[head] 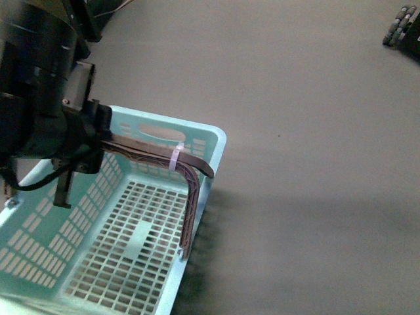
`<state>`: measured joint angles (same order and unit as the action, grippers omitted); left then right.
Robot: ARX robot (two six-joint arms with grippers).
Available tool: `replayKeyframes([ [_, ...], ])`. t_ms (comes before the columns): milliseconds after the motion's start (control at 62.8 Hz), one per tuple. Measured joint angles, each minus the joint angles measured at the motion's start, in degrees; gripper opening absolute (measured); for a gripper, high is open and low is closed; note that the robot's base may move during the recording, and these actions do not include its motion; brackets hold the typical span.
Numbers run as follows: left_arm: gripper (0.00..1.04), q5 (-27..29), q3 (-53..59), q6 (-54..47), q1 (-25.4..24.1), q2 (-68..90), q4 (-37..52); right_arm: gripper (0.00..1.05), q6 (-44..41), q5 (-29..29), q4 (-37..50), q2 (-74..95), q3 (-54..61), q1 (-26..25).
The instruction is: Pick mango and avocado into basket
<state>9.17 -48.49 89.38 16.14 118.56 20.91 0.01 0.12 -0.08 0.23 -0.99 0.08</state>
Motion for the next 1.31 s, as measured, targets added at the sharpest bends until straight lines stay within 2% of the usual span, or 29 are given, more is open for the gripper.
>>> replayKeyframes([
  [159, 0.15, 0.66, 7.41, 1.79, -0.96, -17.99, -3.72, 0.96, 0.00, 0.00, 0.00, 0.00, 0.00, 0.00],
  [271, 0.15, 2.29, 10.40, 3.52, -2.14, -30.14, -9.35, 0.96, 0.00, 0.00, 0.00, 0.00, 0.00, 0.00],
  [414, 0.15, 4.39, 11.82, 4.59, -3.58, -43.82, -17.49, 0.96, 0.00, 0.00, 0.00, 0.00, 0.00, 0.00],
  [653, 0.15, 4.46, 12.22, 4.61, -4.46, -60.13, -28.02, 0.96, 0.02, 0.00, 0.00, 0.00, 0.00, 0.00],
  [812, 0.15, 4.37, 12.22, 5.40, -4.76, -64.98, -29.92, 0.96, 0.02, -0.02, 0.00, 0.00, 0.00, 0.00],
  [1306, 0.15, 4.42, 12.24, 5.44, -4.96, -64.87, -30.14, 0.96, 0.02, 0.02, -0.02, 0.00, 0.00, 0.00],
])
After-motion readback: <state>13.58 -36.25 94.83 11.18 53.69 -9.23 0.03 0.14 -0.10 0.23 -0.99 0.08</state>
